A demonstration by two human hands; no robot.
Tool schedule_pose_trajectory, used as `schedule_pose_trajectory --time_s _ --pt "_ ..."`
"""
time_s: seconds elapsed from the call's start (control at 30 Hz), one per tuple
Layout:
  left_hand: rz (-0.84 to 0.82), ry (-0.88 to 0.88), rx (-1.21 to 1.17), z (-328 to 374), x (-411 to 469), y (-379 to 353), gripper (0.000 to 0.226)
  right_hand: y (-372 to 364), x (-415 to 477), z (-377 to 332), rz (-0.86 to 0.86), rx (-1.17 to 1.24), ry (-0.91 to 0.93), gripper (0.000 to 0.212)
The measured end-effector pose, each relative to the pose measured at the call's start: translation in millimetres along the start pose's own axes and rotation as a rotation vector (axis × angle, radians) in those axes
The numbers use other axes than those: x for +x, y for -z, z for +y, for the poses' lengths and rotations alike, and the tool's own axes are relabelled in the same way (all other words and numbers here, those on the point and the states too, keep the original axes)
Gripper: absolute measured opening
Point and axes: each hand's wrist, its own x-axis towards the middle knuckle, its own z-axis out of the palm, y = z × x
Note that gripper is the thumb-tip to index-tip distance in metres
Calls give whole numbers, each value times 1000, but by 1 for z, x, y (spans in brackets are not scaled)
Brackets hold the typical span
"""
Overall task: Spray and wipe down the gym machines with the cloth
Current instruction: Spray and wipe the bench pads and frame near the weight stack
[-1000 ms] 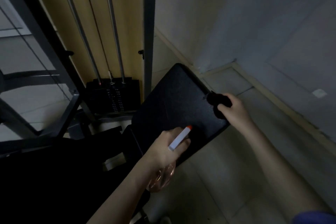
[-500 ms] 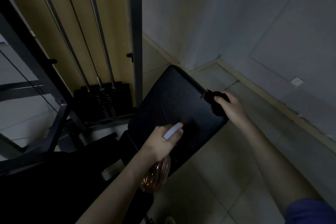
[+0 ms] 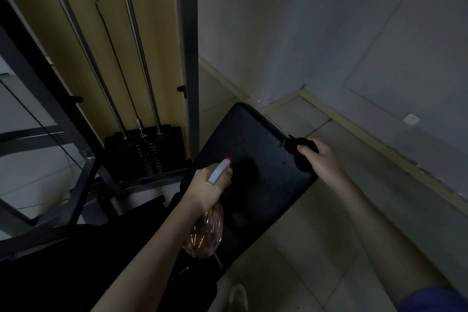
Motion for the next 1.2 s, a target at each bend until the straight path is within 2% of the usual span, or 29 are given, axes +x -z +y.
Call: schedule_pose_trajectory --time_s 0.17,0.27,0.37,0.47,0.5,0.57,0.67,0.77,0.83,0.9,1.03,1.13,1.2 --pt "145 101 -111 -8 12 0 15 -1 -2 2 10 -35 23 8" --pt "153 77 -124 -5 16 -1 9 -2 -1 6 22 -76 51 13" --pt "175 77 -104 -7 19 -3 11 -4 0 10 44 -139 105 22" --pt "217 95 -74 -10 17 -6 18 -5 0 13 107 -171 159 21" --pt "223 87 -61 -10 17 -6 21 -7 0 10 166 -187 210 20" --pt "226 69 -35 -12 15 -6 23 -17 -2 4 248 -287 429 21" --pt "205 77 18 -16 12 -7 22 -45 -7 7 151 -671 725 35" --pt "225 69 34 -20 7 -7 24 -53 -12 20 145 -928 758 46" --pt "240 68 38 -23 6 -8 25 -59 -24 40 126 -975 843 42" --pt "244 72 33 -24 4 -9 25 -72 -45 70 21 -1001 948 38" --pt "253 78 14 -26 4 -12 23 -85 -87 113 -207 -1039 1008 38" --pt "253 90 13 -29 3 -10 23 -79 -86 106 -177 -1028 985 39" --pt "252 93 10 -31 2 -7 24 -71 -76 90 -75 -1003 929 41"
